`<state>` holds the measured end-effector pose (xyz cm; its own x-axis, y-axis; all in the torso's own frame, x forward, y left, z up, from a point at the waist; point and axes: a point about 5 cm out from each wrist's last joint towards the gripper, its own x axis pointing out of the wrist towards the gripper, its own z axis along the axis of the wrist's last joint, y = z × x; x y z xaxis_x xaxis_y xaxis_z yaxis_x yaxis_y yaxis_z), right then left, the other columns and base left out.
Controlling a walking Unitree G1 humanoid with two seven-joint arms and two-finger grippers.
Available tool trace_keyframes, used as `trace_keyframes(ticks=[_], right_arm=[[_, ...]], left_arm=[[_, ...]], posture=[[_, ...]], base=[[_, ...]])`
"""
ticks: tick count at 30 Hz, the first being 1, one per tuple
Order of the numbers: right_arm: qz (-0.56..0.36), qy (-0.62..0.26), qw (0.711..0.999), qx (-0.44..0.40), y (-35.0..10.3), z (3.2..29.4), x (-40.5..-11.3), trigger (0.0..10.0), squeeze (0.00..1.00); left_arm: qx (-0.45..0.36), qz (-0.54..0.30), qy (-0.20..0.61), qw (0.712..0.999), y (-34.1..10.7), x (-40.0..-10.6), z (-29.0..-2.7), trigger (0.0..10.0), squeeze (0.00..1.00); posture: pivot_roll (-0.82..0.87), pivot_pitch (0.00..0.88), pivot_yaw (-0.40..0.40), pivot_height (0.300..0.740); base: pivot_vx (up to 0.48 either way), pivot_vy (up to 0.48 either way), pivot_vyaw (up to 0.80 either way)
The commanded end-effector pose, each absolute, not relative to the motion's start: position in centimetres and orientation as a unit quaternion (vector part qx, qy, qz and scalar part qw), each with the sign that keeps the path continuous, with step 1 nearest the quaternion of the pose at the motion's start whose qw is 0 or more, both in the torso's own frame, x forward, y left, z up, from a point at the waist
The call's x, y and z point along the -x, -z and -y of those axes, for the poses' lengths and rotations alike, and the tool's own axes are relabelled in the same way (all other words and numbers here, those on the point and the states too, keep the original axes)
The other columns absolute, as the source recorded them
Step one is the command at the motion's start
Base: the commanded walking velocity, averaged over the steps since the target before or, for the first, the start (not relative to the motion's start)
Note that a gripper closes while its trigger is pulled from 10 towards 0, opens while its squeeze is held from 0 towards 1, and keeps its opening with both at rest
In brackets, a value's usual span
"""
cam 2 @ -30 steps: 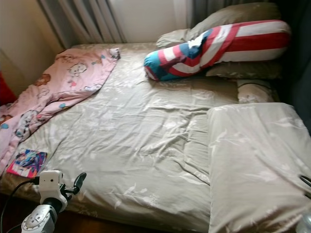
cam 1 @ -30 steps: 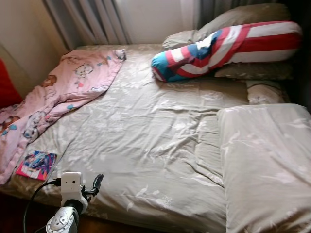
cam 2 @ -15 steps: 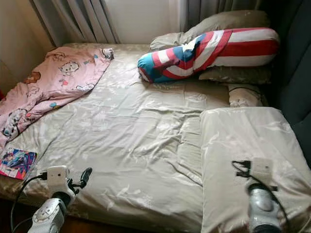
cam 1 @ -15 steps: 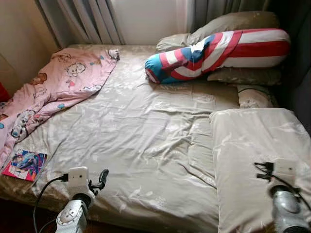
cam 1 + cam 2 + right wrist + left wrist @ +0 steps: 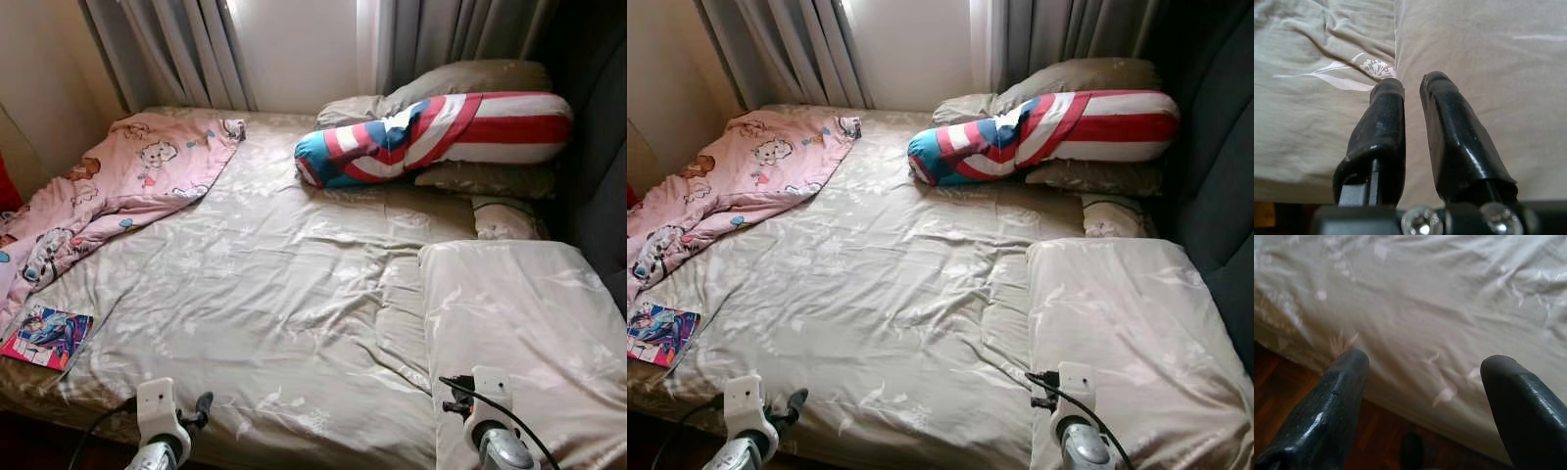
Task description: Clean up the room
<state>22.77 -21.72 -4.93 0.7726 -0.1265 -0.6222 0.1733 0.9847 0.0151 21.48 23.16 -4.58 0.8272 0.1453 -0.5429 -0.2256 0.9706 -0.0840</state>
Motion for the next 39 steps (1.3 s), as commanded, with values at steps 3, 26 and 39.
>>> trace_keyframes(ticks=[3,26,39], right_arm=[[-0.333,0.064,0.939,-0.048,5.2,20.6,-22.7,10.0,0.00],[-0.442,0.042,0.896,-0.009,8.1,19.3,-18.7,10.0,0.00],[-0.471,0.050,0.881,-0.013,8.9,20.1,-16.7,10.0,0.00]], left_arm=[[0.068,-0.306,-0.107,0.944,5.4,-20.5,-23.3,10.0,0.00],[0.049,-0.394,-0.092,0.913,7.5,-18.0,-22.5,10.0,0.00],[0.046,-0.413,-0.102,0.904,7.9,-17.2,-23.0,10.0,0.00]], posture=[[-0.11,0.000,0.032,0.740],[-0.10,0.000,0.014,0.740],[-0.09,0.000,0.021,0.740]], base=[[0.000,0.000,0.00],[0.000,0.109,0.00],[0.000,0.391,0.00]])
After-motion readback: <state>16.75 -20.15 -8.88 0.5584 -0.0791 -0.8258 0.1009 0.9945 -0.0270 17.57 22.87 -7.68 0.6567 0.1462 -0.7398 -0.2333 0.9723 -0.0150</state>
